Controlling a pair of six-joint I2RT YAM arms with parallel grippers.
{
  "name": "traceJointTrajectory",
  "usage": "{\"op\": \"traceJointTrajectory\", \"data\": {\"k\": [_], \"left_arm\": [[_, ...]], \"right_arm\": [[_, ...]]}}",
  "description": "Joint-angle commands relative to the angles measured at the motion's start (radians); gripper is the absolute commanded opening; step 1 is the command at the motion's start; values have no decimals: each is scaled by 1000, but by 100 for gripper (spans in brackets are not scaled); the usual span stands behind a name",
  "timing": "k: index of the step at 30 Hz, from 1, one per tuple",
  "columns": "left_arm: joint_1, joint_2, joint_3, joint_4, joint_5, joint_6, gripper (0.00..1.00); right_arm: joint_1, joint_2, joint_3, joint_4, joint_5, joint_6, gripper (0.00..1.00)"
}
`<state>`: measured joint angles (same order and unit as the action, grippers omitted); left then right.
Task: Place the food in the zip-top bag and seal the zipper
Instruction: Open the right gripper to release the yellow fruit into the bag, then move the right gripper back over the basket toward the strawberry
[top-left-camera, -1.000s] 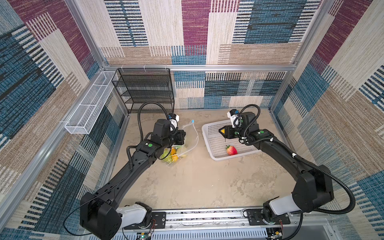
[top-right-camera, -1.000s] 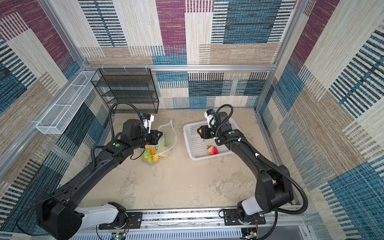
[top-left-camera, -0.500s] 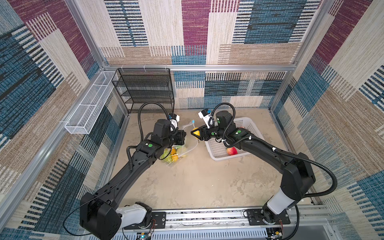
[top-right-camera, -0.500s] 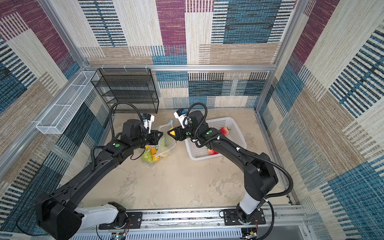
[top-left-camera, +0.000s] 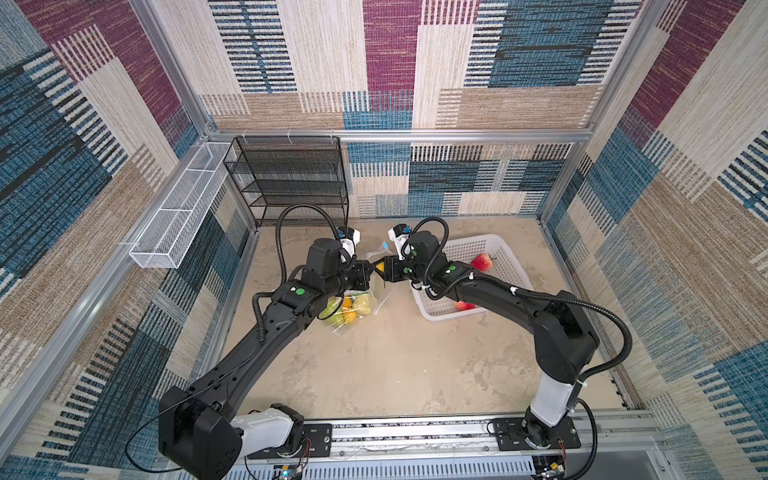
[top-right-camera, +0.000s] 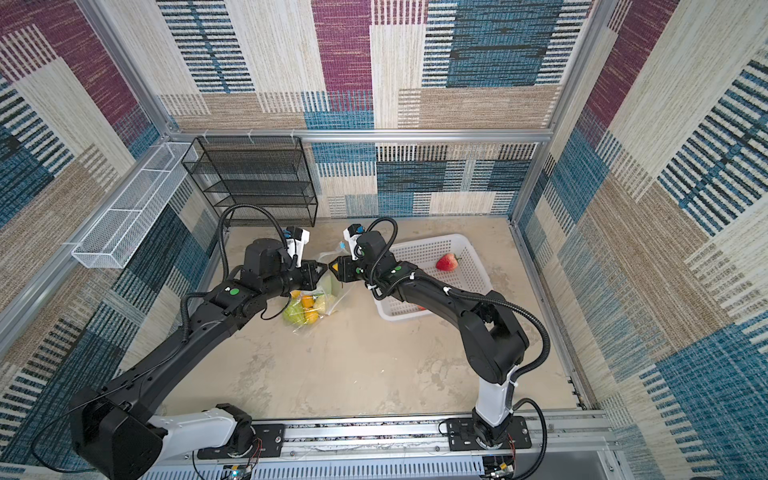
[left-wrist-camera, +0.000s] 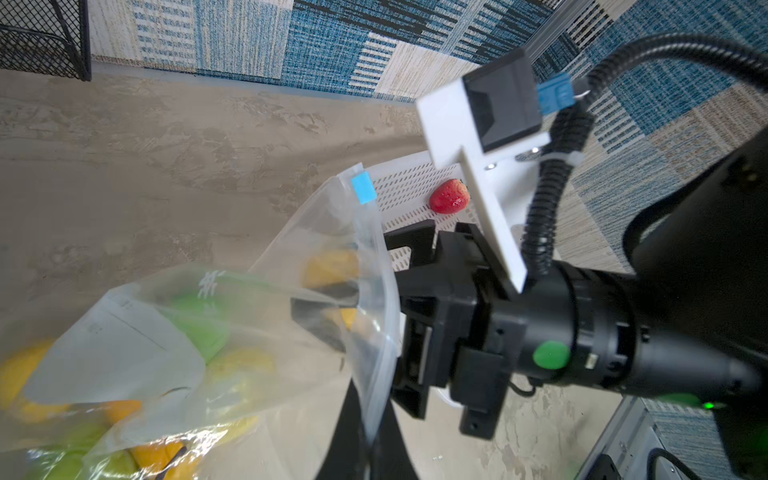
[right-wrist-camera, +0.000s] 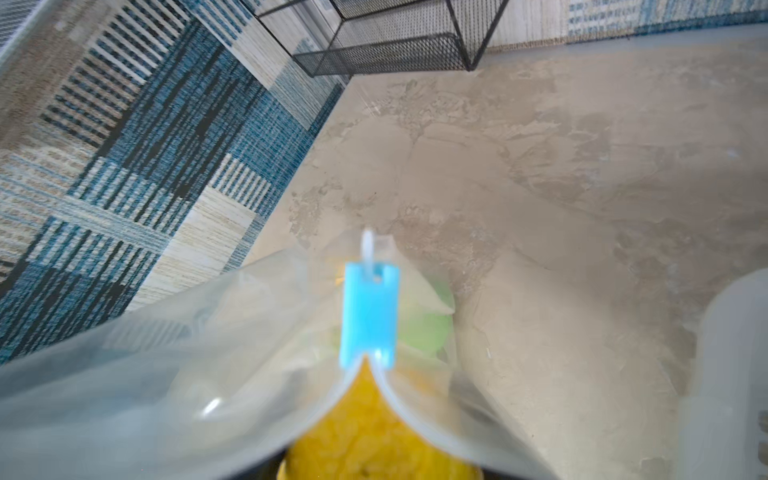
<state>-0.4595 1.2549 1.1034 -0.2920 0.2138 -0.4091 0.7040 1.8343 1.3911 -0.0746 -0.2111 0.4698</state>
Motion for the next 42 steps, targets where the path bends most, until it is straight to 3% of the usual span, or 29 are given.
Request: {"op": "traceJointTrajectory", "data": {"k": [1,7,16,23,28,34,42], "left_arm": [[-1,-1,-1,21,9,-6,0],[0,-1,-4,22,2,-8,0],[-1,0,-4,19,-6,-7,0],[-1,-9,-6,17,-26,0,0],[-1,-20,-10,17,-44,-3,0],[-1,-25,-14,22,-42,-8,0],[-1,-21,-17,29,-34,-17,0]], "right_arm": [[18,28,12,-29,98,35,44],[51,55,7,-63,157,29,48],[57,30,0,-60,127,2,70],[56,-61,-29,-60,144,-29,73],[41,-170,-65,-112,251,-67,76],[-54,-305,-145,-151,326,-92,78],[-292,-368,-200,-304,465,-116,85]]}}
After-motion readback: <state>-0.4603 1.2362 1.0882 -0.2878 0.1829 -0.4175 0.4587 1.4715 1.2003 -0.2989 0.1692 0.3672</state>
